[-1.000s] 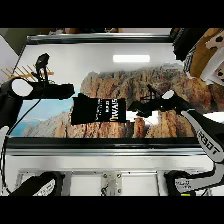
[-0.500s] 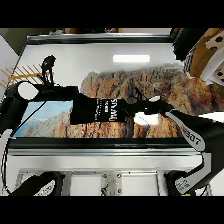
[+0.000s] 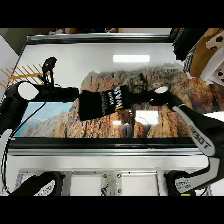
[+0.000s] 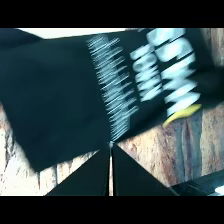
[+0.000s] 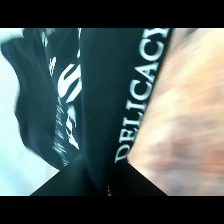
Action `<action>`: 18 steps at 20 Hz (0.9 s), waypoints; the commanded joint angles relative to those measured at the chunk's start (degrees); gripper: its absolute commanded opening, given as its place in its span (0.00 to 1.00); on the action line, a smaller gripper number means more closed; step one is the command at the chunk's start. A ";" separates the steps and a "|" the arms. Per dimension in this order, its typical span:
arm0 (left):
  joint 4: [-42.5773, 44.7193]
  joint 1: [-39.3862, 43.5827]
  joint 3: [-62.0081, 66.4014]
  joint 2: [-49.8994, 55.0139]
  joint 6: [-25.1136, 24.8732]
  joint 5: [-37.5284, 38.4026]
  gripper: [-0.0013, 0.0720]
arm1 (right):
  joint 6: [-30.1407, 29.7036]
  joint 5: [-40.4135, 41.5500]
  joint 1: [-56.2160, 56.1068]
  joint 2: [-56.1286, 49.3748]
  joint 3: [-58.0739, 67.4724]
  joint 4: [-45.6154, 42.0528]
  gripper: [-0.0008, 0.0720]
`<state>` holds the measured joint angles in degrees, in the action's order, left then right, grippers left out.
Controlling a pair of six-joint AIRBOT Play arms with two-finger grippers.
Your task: Fold the clothes and pants, and hang the long-sleeved shirts on hangers.
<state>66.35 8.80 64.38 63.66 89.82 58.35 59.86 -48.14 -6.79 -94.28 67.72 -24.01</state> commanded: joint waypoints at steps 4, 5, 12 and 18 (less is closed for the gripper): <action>0.00 0.02 0.00 -0.02 0.02 1.05 0.03 | 17.55 -1.44 29.94 16.96 0.26 -29.44 0.03; -0.04 0.02 0.00 -0.02 0.02 1.05 0.03 | 20.28 -1.51 35.06 18.80 0.24 -32.13 0.03; -0.13 0.02 0.00 -0.02 0.68 1.05 0.03 | 33.16 -9.99 53.31 24.72 -4.87 -50.93 0.03; -0.39 0.02 0.00 -0.02 0.66 1.18 0.03 | 38.77 -10.45 52.70 33.53 -20.44 -53.44 0.03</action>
<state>66.11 8.80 64.38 63.66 90.50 59.42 95.68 -57.74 45.47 -64.51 53.60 -74.94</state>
